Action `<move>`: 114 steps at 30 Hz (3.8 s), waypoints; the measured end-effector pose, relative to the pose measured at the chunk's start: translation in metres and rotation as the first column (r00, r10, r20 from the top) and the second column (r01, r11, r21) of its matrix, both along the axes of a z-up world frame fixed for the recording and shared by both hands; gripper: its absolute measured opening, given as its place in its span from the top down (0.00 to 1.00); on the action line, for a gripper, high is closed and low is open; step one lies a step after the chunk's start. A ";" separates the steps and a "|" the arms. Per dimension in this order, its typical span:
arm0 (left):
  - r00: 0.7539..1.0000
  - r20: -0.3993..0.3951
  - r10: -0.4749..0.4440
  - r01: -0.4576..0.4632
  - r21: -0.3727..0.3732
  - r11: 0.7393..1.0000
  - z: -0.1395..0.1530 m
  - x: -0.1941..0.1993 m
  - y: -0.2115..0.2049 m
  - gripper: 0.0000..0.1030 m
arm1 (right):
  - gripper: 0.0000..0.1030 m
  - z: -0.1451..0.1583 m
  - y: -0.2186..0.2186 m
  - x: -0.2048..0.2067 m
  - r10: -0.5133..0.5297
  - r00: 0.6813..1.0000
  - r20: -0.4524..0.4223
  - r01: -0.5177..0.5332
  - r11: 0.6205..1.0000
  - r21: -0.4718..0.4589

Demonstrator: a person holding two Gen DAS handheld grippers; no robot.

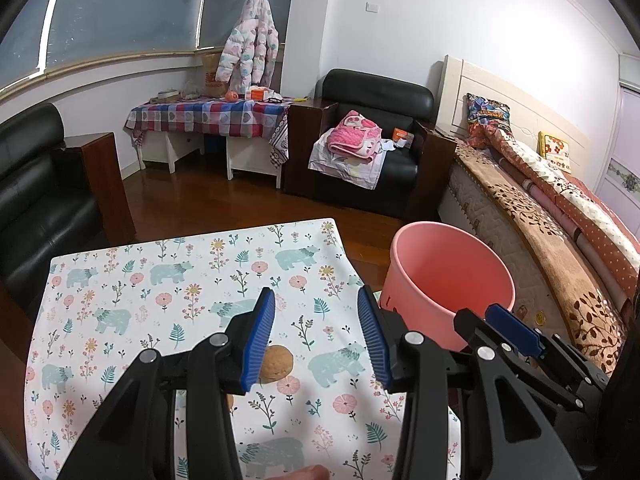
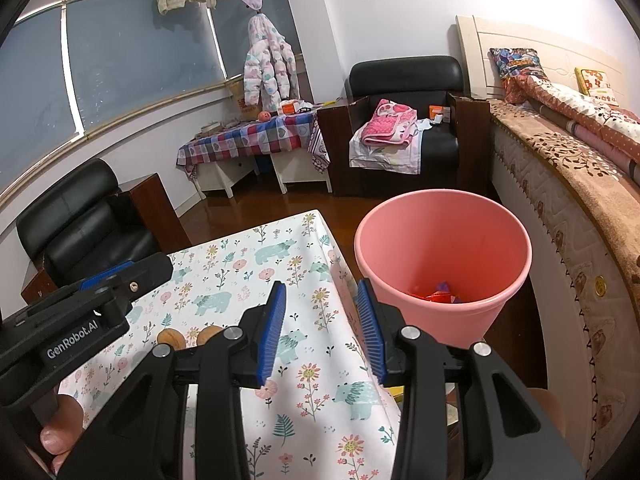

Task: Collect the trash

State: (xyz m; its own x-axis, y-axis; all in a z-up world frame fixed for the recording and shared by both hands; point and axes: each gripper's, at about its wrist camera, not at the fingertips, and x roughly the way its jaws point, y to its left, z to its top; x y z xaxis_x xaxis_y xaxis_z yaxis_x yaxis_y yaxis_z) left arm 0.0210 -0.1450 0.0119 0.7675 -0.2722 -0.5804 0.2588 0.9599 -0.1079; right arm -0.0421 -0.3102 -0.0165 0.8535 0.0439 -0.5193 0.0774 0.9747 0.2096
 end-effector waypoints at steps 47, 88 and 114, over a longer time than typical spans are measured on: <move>1.000 -0.004 -0.005 0.005 0.002 1.000 0.001 0.001 -0.001 0.59 | 0.64 -0.009 0.005 -0.002 0.005 1.000 -0.012 -0.005 1.000 0.004; 1.000 -0.011 -0.009 0.010 0.003 1.000 -0.005 -0.005 -0.003 0.59 | 0.64 -0.009 0.009 -0.003 0.009 1.000 -0.018 -0.009 1.000 0.001; 1.000 -0.027 -0.009 0.009 0.000 1.000 -0.013 -0.017 -0.010 0.59 | 0.64 -0.013 0.012 -0.005 0.009 1.000 -0.023 -0.009 1.000 0.002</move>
